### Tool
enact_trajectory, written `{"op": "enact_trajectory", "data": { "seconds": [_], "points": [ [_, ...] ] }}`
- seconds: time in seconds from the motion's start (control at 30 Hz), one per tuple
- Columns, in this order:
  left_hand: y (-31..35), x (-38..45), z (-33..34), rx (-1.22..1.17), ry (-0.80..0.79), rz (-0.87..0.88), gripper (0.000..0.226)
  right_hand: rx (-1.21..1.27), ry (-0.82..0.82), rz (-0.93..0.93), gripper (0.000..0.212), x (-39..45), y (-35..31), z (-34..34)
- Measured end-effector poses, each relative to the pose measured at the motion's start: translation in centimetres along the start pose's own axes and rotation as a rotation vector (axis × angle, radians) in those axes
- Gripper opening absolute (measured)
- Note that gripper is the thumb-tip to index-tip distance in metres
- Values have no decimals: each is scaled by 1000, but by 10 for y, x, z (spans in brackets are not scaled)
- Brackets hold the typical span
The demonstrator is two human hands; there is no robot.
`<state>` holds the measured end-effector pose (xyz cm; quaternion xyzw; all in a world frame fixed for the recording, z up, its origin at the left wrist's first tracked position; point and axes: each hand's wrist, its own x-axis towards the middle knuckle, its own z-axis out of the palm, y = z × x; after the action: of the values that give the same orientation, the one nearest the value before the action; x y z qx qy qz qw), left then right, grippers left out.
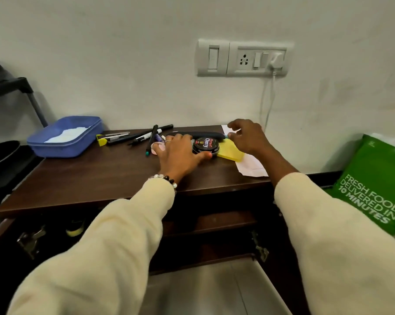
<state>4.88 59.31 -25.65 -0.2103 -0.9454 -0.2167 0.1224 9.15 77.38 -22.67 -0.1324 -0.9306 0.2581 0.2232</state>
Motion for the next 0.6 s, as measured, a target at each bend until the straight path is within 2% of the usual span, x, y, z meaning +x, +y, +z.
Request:
{"op": "enact_trajectory", "data": {
  "seconds": [0.13, 0.27, 0.43, 0.6],
  "points": [
    [14, 9, 14, 120, 9, -30, 86, -16, -195, -81, 43, 27, 5, 25],
    [21, 11, 19, 173, 59, -59, 82, 59, -333, -97, 44, 41, 3, 32],
    [21, 17, 21, 172, 38, -64, 81, 108, -319, -70, 37, 44, 5, 40],
    [17, 17, 24, 110, 103, -52, 71, 147, -276, -34, 36, 46, 5, 43]
  ]
}}
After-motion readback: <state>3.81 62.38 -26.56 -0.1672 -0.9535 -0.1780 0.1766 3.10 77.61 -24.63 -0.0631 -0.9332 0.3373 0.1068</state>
